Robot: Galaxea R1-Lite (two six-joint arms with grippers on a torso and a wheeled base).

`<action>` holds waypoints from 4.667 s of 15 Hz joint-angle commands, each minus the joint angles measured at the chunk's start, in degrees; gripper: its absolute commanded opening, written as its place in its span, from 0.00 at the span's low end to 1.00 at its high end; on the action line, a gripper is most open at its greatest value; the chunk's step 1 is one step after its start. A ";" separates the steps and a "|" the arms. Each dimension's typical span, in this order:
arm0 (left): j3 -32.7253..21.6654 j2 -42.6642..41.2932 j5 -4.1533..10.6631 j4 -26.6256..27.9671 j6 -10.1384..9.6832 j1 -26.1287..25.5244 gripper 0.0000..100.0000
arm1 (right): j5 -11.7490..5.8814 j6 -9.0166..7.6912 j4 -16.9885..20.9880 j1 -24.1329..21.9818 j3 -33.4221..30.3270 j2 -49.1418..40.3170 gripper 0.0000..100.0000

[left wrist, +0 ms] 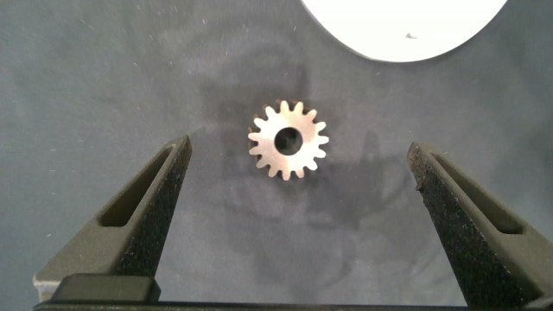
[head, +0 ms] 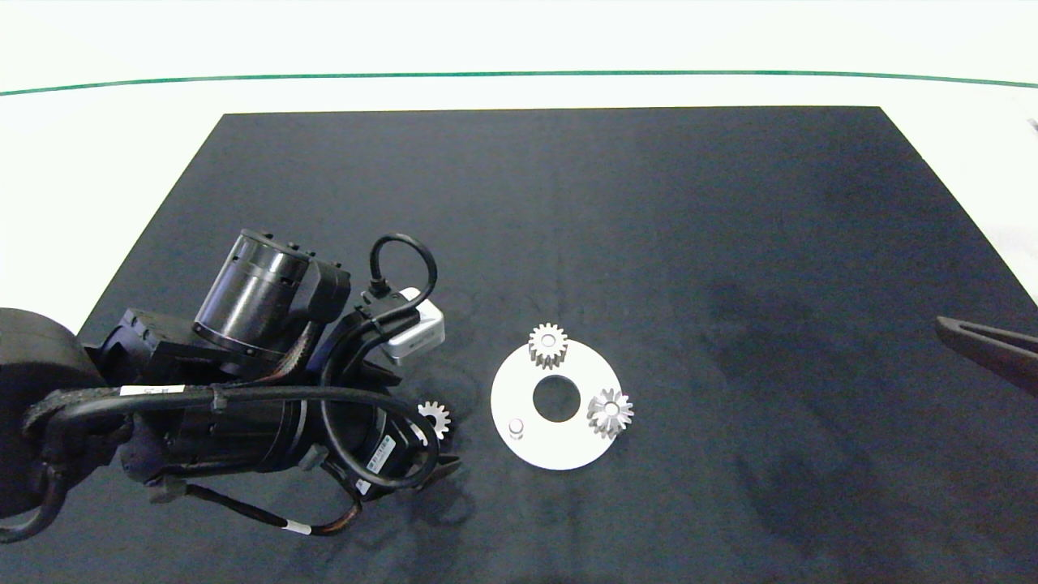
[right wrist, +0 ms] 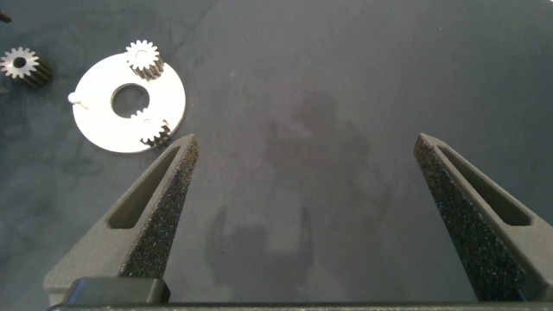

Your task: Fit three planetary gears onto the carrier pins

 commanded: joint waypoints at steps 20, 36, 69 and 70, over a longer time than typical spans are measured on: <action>2.83 2.09 -0.14 -6.99 3.91 2.10 1.00 | -0.20 -2.63 0.17 0.72 0.16 -5.15 1.00; 4.15 3.84 -0.23 -9.80 3.82 0.35 0.93 | -0.20 -2.71 0.08 1.16 0.43 -5.15 1.00; 5.82 4.28 -0.31 -12.09 3.56 0.52 0.27 | 0.07 -4.47 0.08 1.42 2.01 -5.59 1.00; 5.47 4.02 -0.31 -12.09 3.56 0.52 0.26 | 0.07 -4.47 0.08 1.51 2.01 -5.77 1.00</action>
